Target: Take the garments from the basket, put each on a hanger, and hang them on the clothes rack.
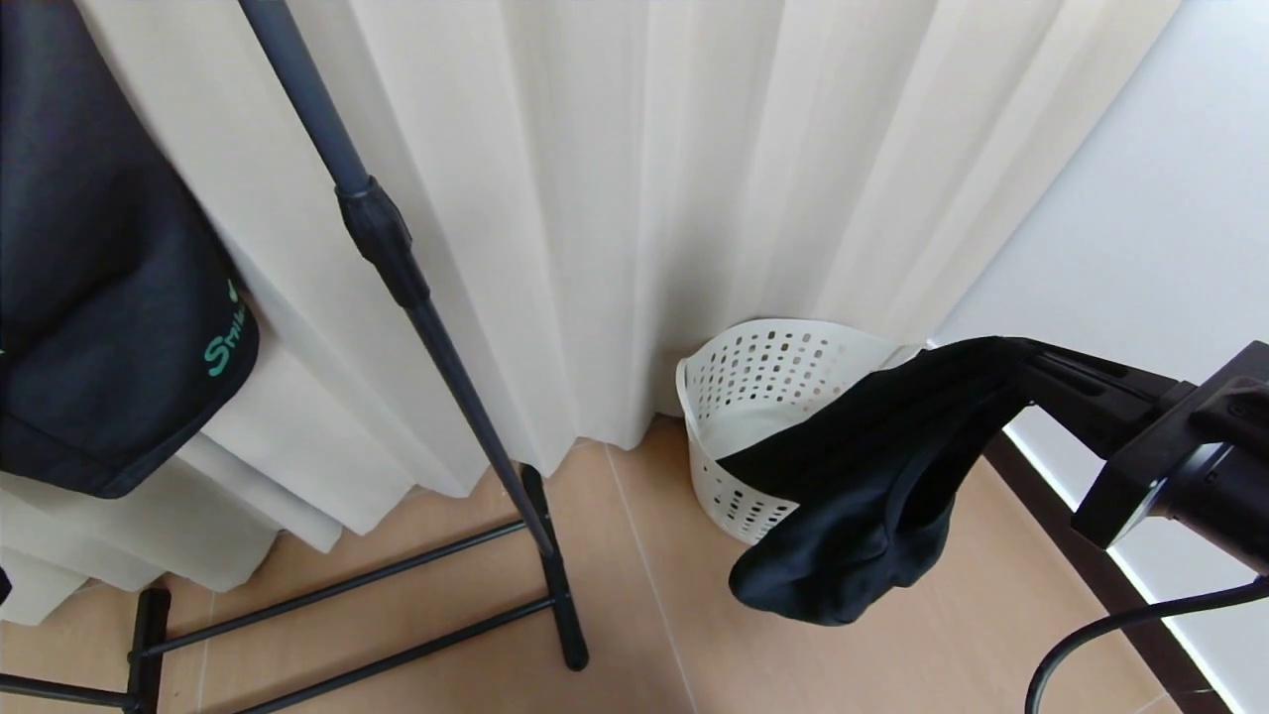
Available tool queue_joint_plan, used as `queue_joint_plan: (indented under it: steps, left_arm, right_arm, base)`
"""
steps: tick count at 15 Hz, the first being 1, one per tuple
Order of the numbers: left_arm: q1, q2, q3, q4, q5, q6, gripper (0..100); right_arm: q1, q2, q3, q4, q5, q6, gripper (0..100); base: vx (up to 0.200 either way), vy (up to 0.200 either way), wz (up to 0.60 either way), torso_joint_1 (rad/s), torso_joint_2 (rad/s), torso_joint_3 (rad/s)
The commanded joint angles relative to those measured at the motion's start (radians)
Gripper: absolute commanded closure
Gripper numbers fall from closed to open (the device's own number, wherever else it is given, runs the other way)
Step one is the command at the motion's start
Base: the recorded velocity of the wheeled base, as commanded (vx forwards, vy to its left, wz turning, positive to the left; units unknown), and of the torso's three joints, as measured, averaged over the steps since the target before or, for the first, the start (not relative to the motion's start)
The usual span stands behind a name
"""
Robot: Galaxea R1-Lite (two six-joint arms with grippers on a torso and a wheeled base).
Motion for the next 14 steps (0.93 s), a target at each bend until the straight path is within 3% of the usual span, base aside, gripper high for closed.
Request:
queue_joint_plan:
  steps: [1, 14]
  left_arm:
    - [0.001, 0.000, 0.000, -0.001, 0.000, 0.000, 0]
    - [0.000, 0.000, 0.000, -0.001, 0.000, 0.000, 0]
  right_arm:
    - [-0.014, 0.004, 0.002, 0.001, 0.002, -0.001, 100]
    - [-0.014, -0.017, 0.010, 0.000, 0.002, -0.003, 100]
  base:
    - [0.000, 0.000, 0.00, 0.085, -0.42, -0.129]
    - [0.000, 0.000, 0.00, 0.148, -0.47, -0.135]
